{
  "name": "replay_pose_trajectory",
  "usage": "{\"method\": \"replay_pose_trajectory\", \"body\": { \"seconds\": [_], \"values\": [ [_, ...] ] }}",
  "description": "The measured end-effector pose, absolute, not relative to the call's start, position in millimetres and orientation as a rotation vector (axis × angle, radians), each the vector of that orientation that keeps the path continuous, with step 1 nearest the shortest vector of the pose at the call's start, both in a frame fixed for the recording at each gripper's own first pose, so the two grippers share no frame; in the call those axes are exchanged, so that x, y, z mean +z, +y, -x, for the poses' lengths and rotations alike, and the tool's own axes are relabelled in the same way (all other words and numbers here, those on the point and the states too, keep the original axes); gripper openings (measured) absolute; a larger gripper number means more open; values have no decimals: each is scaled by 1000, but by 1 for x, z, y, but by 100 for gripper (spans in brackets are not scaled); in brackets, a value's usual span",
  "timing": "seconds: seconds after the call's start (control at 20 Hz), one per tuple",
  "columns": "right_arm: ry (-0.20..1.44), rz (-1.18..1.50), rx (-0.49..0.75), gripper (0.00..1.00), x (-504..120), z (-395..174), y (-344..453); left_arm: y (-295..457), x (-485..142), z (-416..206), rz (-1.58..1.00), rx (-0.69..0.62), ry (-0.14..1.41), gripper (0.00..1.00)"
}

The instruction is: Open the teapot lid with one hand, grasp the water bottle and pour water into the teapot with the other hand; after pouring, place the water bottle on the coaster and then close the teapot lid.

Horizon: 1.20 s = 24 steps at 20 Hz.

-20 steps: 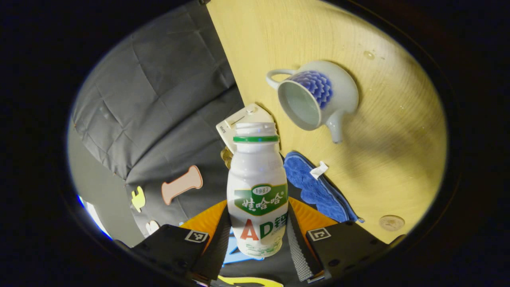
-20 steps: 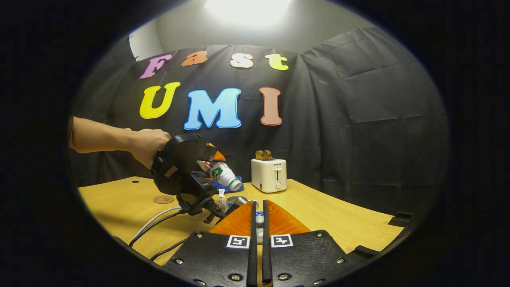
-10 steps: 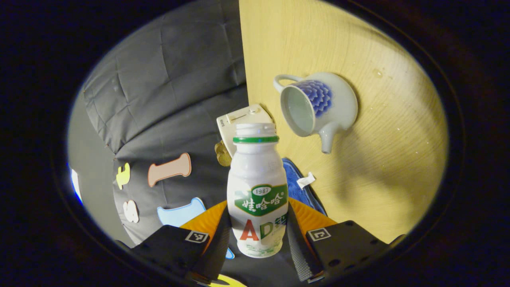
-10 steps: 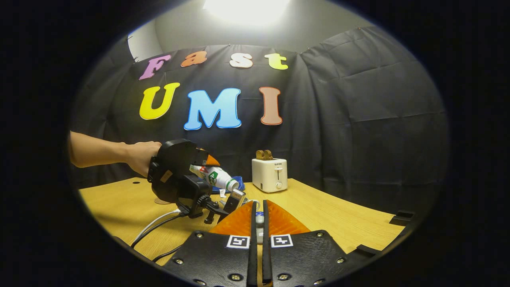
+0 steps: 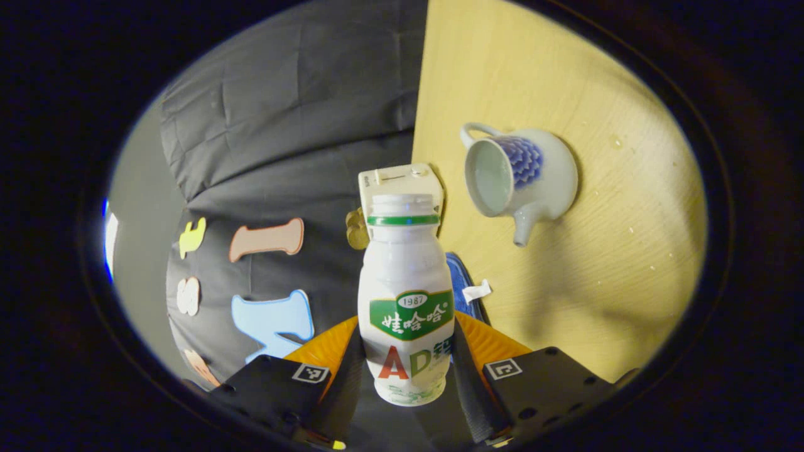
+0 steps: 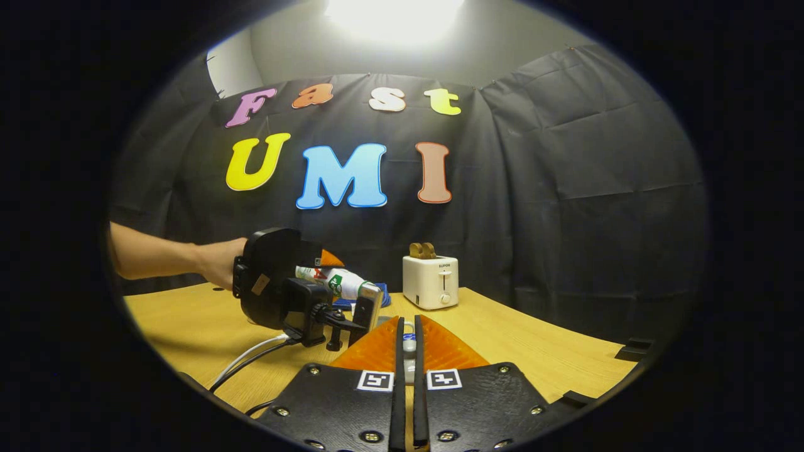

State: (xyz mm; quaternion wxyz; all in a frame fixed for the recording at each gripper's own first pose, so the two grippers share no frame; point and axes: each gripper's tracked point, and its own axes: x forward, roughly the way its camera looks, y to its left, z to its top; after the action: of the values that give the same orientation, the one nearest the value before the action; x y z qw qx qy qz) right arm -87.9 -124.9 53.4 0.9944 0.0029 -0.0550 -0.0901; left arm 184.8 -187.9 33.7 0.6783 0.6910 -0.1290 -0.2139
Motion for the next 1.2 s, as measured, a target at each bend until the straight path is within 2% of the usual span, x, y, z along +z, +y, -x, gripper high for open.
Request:
{"method": "replay_pose_trajectory", "body": {
  "seconds": [0.1,0.45,0.5,0.7,0.95,1.2],
  "values": [
    [-123,0,-178,5,61,83,-129,-171,27,-187,-1378,-470,-241,70],
    [-81,10,-100,5,60,31,-122,-118,14,-150,-750,-458,-101,75],
    [-66,0,-82,5,58,20,-118,-112,15,-144,-686,-451,-88,81],
    [-34,-19,-51,5,53,-16,-109,-98,11,-120,-362,-448,-10,81],
    [-7,49,-67,5,42,-57,-104,-66,22,-113,-155,-388,14,80],
    [24,-13,-99,5,38,-99,-117,-27,36,-117,24,-328,38,75]
  ]
}}
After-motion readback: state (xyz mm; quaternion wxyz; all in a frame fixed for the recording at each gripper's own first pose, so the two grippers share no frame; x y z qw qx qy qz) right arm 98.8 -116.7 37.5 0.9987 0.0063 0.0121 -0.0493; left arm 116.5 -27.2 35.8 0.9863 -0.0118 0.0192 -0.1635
